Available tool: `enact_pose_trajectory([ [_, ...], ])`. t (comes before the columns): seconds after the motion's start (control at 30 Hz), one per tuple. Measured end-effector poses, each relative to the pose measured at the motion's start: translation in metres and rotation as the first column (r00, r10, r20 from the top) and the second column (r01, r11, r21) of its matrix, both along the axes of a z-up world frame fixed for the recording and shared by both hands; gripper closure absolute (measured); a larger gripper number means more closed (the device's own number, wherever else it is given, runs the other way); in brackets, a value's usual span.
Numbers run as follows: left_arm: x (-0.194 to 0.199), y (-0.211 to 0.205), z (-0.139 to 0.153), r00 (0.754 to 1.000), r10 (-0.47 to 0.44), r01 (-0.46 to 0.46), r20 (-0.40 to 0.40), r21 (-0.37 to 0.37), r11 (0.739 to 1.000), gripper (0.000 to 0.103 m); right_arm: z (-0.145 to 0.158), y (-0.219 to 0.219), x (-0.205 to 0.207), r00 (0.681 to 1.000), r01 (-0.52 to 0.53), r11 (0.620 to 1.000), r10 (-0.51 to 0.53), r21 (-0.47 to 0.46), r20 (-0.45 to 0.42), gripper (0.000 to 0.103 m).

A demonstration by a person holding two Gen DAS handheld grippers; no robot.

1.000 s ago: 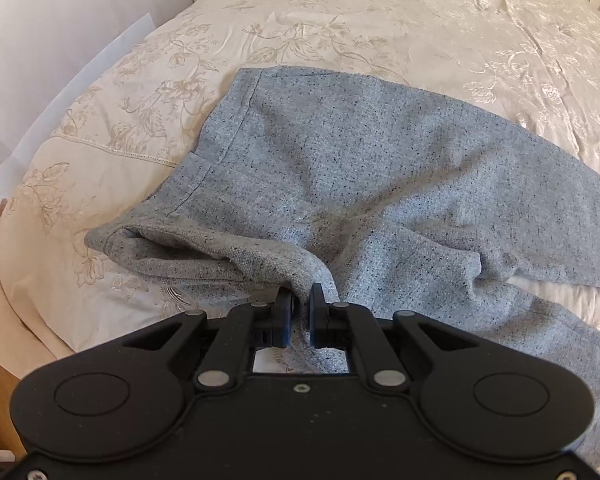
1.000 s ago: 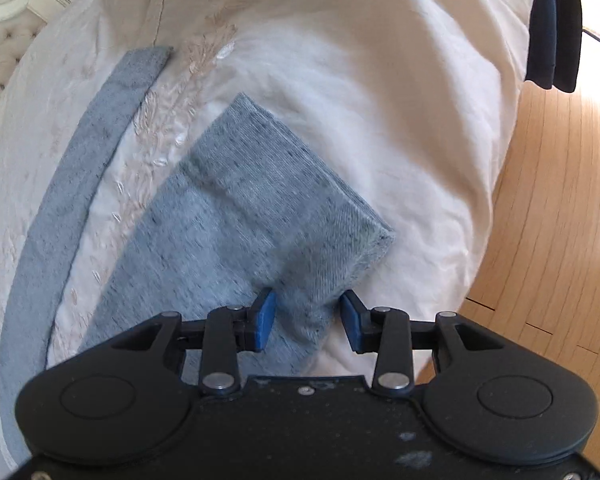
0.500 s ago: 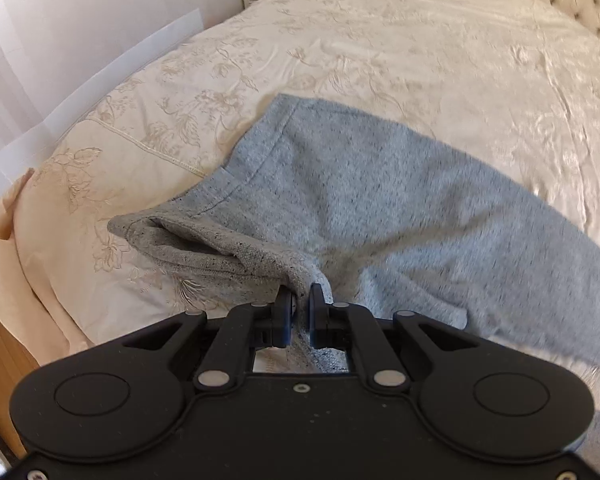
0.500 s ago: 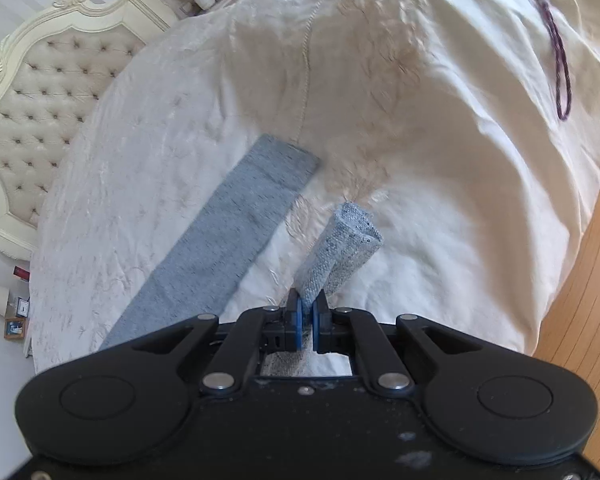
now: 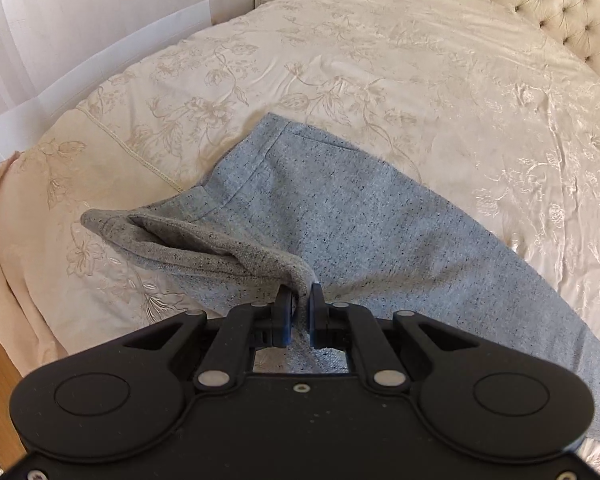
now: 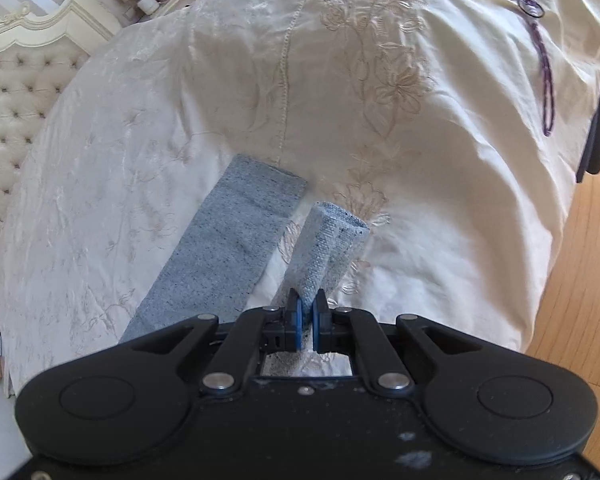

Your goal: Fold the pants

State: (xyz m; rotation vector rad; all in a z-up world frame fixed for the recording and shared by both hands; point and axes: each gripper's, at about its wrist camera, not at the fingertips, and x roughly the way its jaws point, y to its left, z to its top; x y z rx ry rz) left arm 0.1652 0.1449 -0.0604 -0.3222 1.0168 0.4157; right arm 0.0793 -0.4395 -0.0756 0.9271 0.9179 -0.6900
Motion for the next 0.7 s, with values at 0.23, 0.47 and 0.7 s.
enact_pose_trajectory([
  [0.23,0.055,0.005,-0.001,0.999,-0.047,0.047,0.013,-0.02,0.999,0.092,0.006,0.005,0.05,1.0,0.027,1.0,-0.027,0.0,-0.004,0.097],
  [0.47,0.15,-0.013,-0.049,0.992,-0.124,0.125,-0.027,0.04,0.991,0.091,-0.049,-0.009,0.185,0.999,-0.029,0.998,0.026,-0.062,-0.042,0.097],
  [0.7,0.211,-0.042,-0.1,0.976,-0.185,0.198,-0.116,0.115,0.974,0.09,-0.104,0.001,0.25,0.978,-0.146,0.982,0.124,-0.121,-0.17,0.094],
])
